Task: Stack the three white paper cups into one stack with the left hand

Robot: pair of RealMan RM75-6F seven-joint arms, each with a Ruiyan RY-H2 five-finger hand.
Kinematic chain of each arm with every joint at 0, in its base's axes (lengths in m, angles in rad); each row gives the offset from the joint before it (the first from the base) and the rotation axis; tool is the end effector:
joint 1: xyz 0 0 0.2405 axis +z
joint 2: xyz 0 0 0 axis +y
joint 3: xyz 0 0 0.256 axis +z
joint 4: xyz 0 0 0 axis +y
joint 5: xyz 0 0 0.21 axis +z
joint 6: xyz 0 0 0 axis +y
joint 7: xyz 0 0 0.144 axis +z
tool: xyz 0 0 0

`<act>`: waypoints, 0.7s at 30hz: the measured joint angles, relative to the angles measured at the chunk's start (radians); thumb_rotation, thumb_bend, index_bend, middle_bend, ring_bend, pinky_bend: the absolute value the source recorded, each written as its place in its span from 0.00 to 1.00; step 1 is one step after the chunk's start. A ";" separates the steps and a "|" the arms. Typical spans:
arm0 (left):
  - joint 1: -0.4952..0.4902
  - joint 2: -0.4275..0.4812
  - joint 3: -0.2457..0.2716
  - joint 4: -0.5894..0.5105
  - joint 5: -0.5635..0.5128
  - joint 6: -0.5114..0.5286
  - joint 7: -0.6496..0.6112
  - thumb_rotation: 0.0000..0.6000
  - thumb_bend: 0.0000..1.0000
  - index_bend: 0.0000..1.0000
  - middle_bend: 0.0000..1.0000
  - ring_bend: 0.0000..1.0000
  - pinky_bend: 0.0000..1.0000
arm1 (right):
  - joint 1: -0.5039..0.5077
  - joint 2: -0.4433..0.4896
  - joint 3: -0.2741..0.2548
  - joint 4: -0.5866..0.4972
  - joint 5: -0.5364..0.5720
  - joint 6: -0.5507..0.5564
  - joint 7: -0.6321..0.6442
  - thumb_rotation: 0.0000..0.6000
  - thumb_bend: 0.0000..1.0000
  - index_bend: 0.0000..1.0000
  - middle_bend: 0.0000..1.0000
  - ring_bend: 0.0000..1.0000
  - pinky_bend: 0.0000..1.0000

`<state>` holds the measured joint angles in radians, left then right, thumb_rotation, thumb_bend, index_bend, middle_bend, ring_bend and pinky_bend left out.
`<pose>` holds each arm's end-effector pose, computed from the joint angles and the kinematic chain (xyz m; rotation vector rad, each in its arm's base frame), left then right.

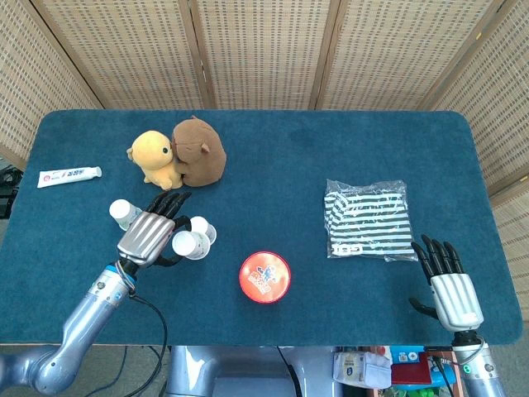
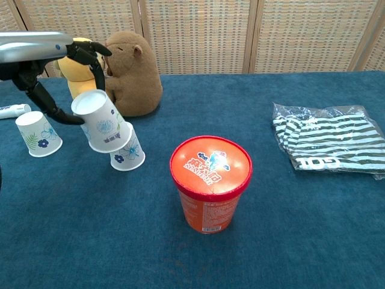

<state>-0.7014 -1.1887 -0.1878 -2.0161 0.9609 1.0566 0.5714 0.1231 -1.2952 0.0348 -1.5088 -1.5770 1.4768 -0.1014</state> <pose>-0.1164 0.3000 0.0736 -1.8673 -0.9257 -0.8889 -0.2972 -0.1890 0.1039 1.4946 -0.8397 0.9395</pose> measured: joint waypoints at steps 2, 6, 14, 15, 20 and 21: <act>-0.021 0.003 -0.015 0.004 -0.032 -0.010 -0.001 1.00 0.24 0.44 0.00 0.00 0.00 | 0.000 0.000 0.001 0.001 0.002 -0.001 0.003 1.00 0.00 0.00 0.00 0.00 0.00; -0.060 0.002 -0.028 0.021 -0.095 -0.026 0.018 1.00 0.24 0.44 0.00 0.00 0.00 | 0.001 0.002 0.002 0.003 0.004 -0.001 0.013 1.00 0.00 0.00 0.00 0.00 0.00; -0.134 -0.012 -0.040 0.061 -0.223 -0.037 0.057 1.00 0.24 0.44 0.00 0.00 0.00 | 0.002 0.004 0.004 0.007 0.009 -0.005 0.025 1.00 0.00 0.00 0.00 0.00 0.00; -0.139 -0.014 -0.039 0.066 -0.230 -0.038 0.058 1.00 0.24 0.44 0.00 0.00 0.00 | 0.002 0.004 0.003 0.007 0.009 -0.006 0.024 1.00 0.00 0.00 0.00 0.00 0.00; -0.164 -0.039 -0.031 0.100 -0.260 -0.041 0.058 1.00 0.24 0.44 0.00 0.00 0.00 | 0.003 0.003 0.003 0.008 0.010 -0.007 0.024 1.00 0.00 0.00 0.00 0.00 0.00; -0.167 -0.043 -0.029 0.105 -0.264 -0.041 0.057 1.00 0.24 0.44 0.00 0.00 0.00 | 0.002 0.003 0.004 0.008 0.011 -0.007 0.025 1.00 0.00 0.00 0.00 0.00 0.00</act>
<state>-0.8682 -1.2316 -0.2165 -1.9109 0.6971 1.0155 0.6283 0.1255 -1.2924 0.0386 -1.5006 -1.5662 1.4700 -0.0768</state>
